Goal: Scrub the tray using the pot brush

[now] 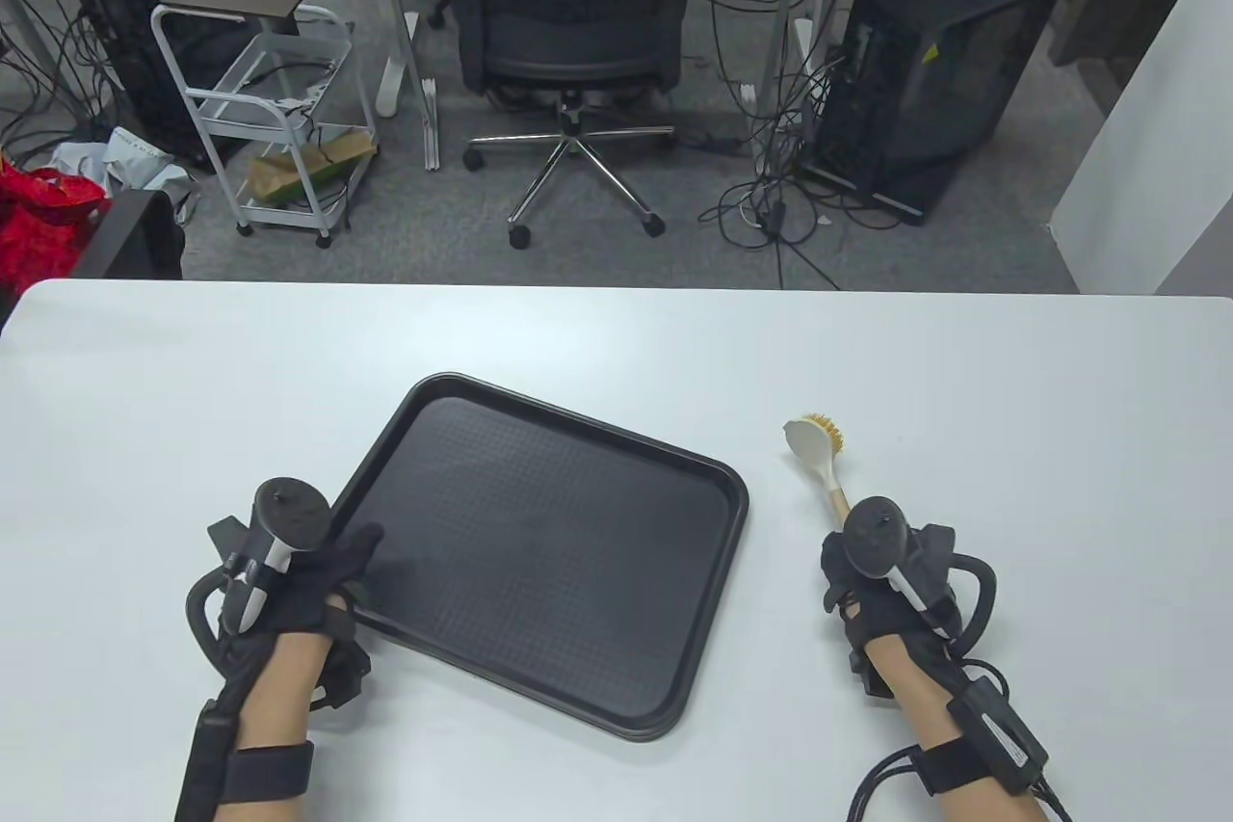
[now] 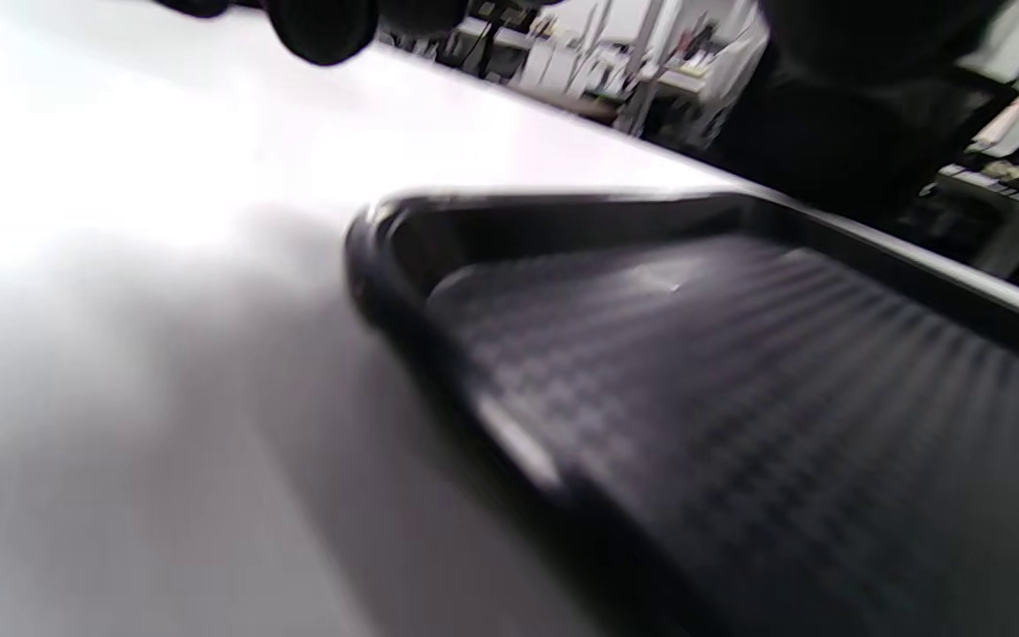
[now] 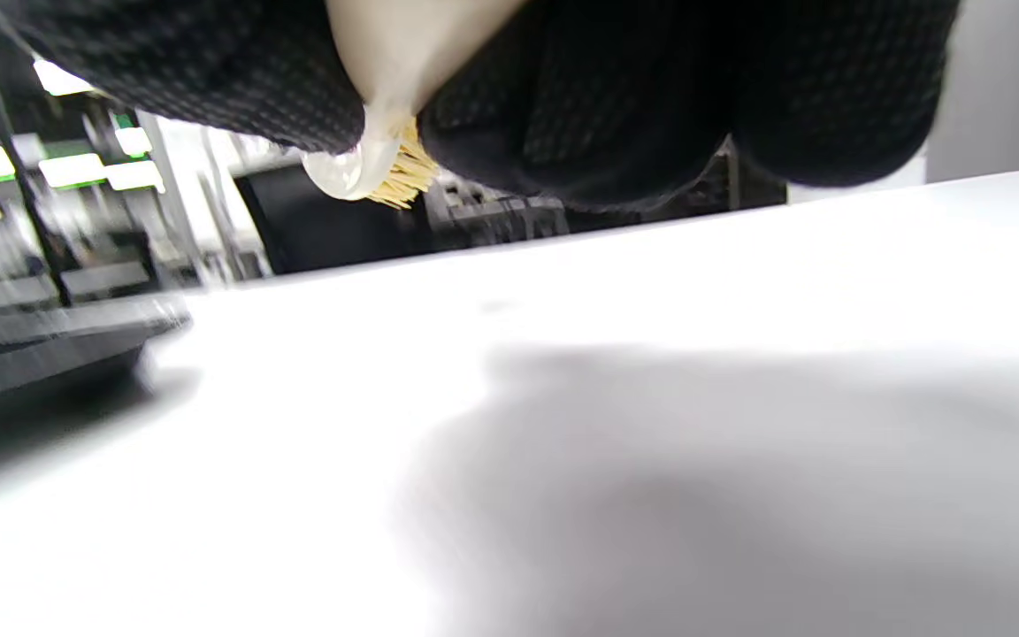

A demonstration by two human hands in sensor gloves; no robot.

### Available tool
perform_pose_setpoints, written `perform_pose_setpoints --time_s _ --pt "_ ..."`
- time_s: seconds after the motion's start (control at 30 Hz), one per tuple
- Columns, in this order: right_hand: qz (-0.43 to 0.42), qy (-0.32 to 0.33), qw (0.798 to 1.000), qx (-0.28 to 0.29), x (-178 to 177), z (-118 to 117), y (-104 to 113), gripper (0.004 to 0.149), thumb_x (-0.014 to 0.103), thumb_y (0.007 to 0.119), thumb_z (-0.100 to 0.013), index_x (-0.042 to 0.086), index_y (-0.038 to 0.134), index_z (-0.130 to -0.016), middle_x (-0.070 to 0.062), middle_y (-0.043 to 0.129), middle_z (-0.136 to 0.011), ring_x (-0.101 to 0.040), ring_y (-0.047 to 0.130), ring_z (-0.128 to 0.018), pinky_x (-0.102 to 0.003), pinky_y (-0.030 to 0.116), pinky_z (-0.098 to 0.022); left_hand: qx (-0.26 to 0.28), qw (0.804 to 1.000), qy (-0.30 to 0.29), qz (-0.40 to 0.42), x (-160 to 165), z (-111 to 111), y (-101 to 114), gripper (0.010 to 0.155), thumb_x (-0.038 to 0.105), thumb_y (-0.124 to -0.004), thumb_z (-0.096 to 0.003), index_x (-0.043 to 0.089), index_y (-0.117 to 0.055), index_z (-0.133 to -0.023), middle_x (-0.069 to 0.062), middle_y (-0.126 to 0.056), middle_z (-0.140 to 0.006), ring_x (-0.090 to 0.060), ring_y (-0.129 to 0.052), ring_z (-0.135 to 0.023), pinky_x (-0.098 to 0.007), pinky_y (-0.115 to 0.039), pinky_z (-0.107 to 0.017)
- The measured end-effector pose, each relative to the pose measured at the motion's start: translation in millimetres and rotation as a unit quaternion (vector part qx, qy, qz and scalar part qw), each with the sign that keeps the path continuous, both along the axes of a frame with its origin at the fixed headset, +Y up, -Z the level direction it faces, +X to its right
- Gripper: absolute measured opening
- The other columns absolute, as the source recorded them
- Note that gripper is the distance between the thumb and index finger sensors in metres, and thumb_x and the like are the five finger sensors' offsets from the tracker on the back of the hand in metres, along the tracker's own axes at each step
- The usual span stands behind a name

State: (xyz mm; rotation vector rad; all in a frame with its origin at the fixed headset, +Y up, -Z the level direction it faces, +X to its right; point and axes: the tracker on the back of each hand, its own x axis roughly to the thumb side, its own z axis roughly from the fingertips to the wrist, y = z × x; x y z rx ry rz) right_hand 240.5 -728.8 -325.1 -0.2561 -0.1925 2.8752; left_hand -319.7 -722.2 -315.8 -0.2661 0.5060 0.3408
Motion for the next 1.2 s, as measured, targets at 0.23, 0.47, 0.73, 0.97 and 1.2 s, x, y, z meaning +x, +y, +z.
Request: perform_pose_setpoints --time_s 0.23,0.47,0.73,0.97,1.2 --pt "-0.270 0.077 0.957 0.075 1.7 15.7 26.4 0.055 0.037 0.076 -0.049 0.005 0.060 -0.090 -0.010 0.088 -0.060 -0.020 0.101 -0.022 -0.042 0.088 -0.020 -0.057 0.998 -0.005 0.005 0.3 -13.4 -32.9 0.085 0.062 -0.073 -0.0436 0.022 -0.033 -0.107 -0.006 -0.043 -0.114 -0.038 -0.055 -0.100 -0.056 -0.054 -0.068" --pt "-0.370 0.116 0.919 0.076 -10.3 25.7 36.1 0.054 0.039 0.074 -0.050 0.006 0.062 -0.090 -0.008 0.090 -0.056 -0.017 0.096 -0.010 -0.038 0.085 -0.011 -0.048 0.996 -0.003 -0.076 15.0 -13.8 -28.6 0.067 0.040 -0.080 -0.0454 0.019 -0.052 -0.103 -0.004 -0.071 -0.098 -0.029 -0.077 -0.082 -0.052 -0.065 -0.062" --pt "-0.426 0.179 0.886 0.032 -27.5 39.4 49.6 0.058 0.038 0.072 -0.049 0.006 0.056 -0.095 -0.010 0.087 -0.061 -0.018 0.095 -0.013 -0.038 0.084 -0.011 -0.078 0.988 -0.063 -0.117 55.9 -3.4 -25.7 0.060 0.039 -0.084 -0.0430 0.014 -0.066 -0.094 -0.001 -0.086 -0.080 -0.021 -0.092 -0.061 -0.050 -0.076 -0.053" --pt "-0.471 0.240 0.849 0.003 -51.7 40.9 67.8 0.059 0.033 0.071 -0.052 0.004 0.050 -0.099 -0.014 0.083 -0.069 -0.019 0.096 -0.018 -0.034 0.085 -0.007 -0.092 0.986 -0.111 -0.084 96.1 4.2 -28.4 0.062 0.041 -0.084 -0.0421 0.010 -0.065 -0.092 -0.003 -0.089 -0.074 -0.020 -0.095 -0.053 -0.049 -0.079 -0.049" --pt "-0.481 0.251 0.839 -0.048 -102.3 25.8 82.2 0.059 0.033 0.072 -0.052 0.005 0.050 -0.100 -0.014 0.083 -0.071 -0.019 0.097 -0.017 -0.028 0.087 0.001 -0.095 0.980 -0.140 -0.104 124.3 14.1 -30.4 0.064 0.042 -0.083 -0.0418 0.007 -0.064 -0.091 -0.002 -0.090 -0.071 -0.019 -0.096 -0.048 -0.049 -0.080 -0.047"
